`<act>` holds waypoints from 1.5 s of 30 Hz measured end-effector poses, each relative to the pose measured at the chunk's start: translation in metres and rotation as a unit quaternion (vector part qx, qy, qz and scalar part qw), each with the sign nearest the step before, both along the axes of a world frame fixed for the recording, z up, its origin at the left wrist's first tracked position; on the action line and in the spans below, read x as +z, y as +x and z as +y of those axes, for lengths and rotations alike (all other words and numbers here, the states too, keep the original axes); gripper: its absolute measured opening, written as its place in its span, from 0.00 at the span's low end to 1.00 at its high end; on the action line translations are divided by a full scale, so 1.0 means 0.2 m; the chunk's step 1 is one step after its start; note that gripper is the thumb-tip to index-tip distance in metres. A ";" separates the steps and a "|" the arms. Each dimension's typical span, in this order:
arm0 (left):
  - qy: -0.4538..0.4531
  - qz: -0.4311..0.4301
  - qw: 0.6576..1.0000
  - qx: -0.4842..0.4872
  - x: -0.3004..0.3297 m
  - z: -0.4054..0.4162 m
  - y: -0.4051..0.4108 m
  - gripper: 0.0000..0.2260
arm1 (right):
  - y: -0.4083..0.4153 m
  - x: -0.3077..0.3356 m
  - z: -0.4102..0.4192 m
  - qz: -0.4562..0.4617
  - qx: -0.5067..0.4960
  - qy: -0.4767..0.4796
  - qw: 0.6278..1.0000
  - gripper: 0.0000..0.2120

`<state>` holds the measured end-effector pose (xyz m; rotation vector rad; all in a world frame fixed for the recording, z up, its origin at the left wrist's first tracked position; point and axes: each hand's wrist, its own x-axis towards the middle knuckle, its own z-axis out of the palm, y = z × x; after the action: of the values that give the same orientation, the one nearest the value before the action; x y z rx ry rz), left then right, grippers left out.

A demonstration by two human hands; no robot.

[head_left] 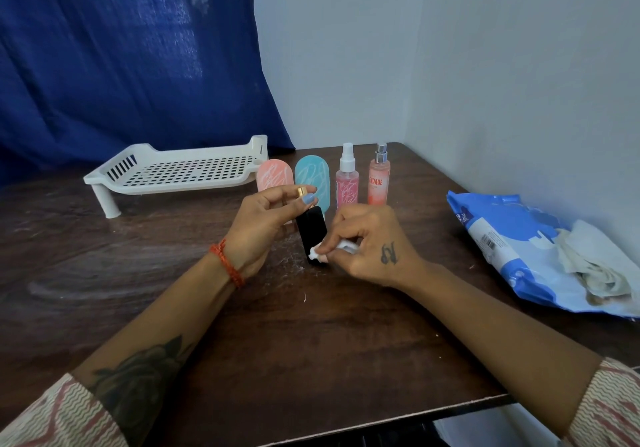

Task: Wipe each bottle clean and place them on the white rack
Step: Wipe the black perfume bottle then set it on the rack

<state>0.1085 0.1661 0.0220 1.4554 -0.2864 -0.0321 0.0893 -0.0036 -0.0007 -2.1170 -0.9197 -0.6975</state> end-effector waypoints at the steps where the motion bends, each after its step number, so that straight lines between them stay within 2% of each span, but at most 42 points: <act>1: 0.001 0.000 1.000 0.000 0.00 0.00 0.00 0.08 | 0.00 0.00 0.00 0.009 0.004 -0.010 1.000 0.03; 6: 0.004 0.002 1.000 -0.004 -0.01 0.00 0.01 0.08 | 0.01 0.00 -0.03 0.025 -0.006 -0.061 0.998 0.05; 13: 0.009 -0.001 1.000 -0.004 -0.01 0.01 0.01 0.10 | 0.02 0.02 -0.05 0.020 -0.060 -0.053 0.997 0.07; 19: 0.023 -0.007 1.000 -0.007 0.00 0.01 0.00 0.10 | 0.04 0.02 -0.05 -0.002 -0.143 0.036 0.989 0.04; 24: 0.039 -0.014 0.999 -0.012 0.01 0.00 -0.01 0.12 | 0.03 0.04 -0.04 0.001 -0.134 0.115 0.984 0.06; 31: 0.046 -0.020 0.999 -0.008 0.00 0.01 0.00 0.16 | 0.03 0.03 -0.03 0.000 -0.089 0.052 0.995 0.03; 34: 0.047 -0.024 0.999 -0.004 -0.01 0.01 0.01 0.14 | 0.02 0.03 -0.04 0.003 -0.071 0.008 0.997 0.03; 39: 0.044 -0.033 0.998 -0.002 -0.01 0.01 0.01 0.15 | 0.01 0.03 -0.04 0.051 -0.031 -0.036 0.998 0.06; 42: 0.044 -0.041 0.998 -0.001 -0.01 0.01 0.01 0.19 | 0.00 0.04 -0.05 0.088 -0.036 -0.065 0.993 0.04; 45: 0.041 -0.043 0.998 -0.006 0.00 0.02 0.01 0.17 | 0.01 0.04 -0.06 0.076 -0.085 -0.023 0.993 0.03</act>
<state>0.1100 0.1696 0.0211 1.5380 -0.3667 0.0088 0.0918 -0.0152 0.0080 -2.2732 -0.6844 -0.5932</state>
